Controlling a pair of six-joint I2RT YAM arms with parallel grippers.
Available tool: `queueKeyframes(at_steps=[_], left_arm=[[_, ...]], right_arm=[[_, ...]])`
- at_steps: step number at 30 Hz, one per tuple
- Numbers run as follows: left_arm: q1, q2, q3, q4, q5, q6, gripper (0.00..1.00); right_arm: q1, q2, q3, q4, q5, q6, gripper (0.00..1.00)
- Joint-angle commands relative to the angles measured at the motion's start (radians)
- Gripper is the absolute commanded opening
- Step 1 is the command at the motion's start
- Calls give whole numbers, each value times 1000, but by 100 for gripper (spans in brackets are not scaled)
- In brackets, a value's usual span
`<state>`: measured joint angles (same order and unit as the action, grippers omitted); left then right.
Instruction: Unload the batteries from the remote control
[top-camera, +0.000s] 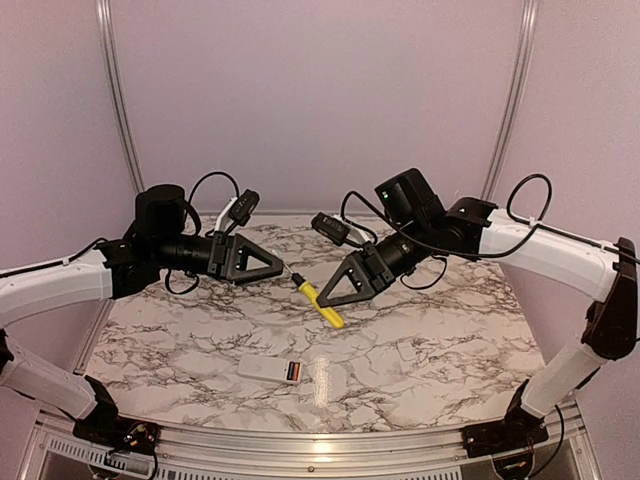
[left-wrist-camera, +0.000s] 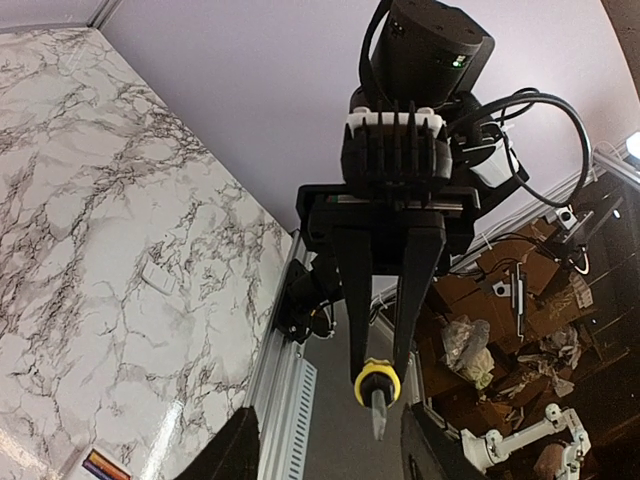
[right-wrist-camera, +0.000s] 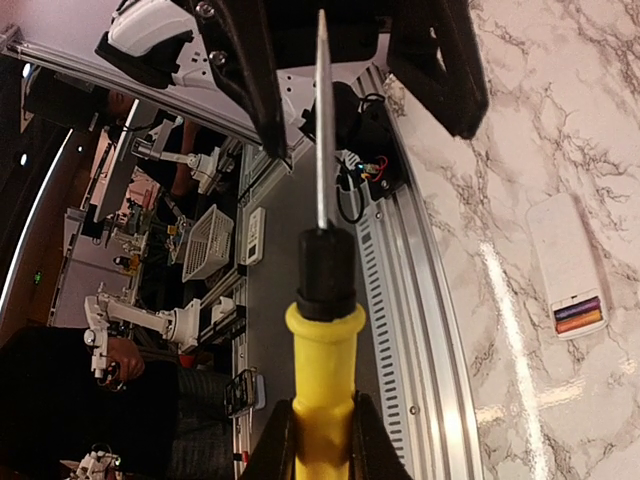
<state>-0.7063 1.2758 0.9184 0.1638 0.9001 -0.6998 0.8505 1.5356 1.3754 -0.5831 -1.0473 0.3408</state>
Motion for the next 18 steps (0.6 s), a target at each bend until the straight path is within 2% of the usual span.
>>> queueKeyframes(at_steps=[1, 6, 11, 13, 17, 18], left_arm=[[-15, 27, 34, 63, 19, -19, 49], [-26, 58, 40, 97, 19, -41, 43], [-34, 77, 40, 133, 5, -58, 33], [-39, 87, 40, 141, 5, -64, 26], [-45, 87, 28, 156, 2, -75, 0], [-45, 83, 23, 155, -5, -79, 0]], right_arm=[[9, 13, 4, 23, -21, 5, 0], [11, 26, 16, 21, -26, 3, 0], [9, 33, 17, 2, -25, -12, 0], [9, 32, 16, 1, -21, -16, 0], [9, 32, 19, 8, -11, -10, 0], [9, 33, 20, 10, -5, -7, 0]])
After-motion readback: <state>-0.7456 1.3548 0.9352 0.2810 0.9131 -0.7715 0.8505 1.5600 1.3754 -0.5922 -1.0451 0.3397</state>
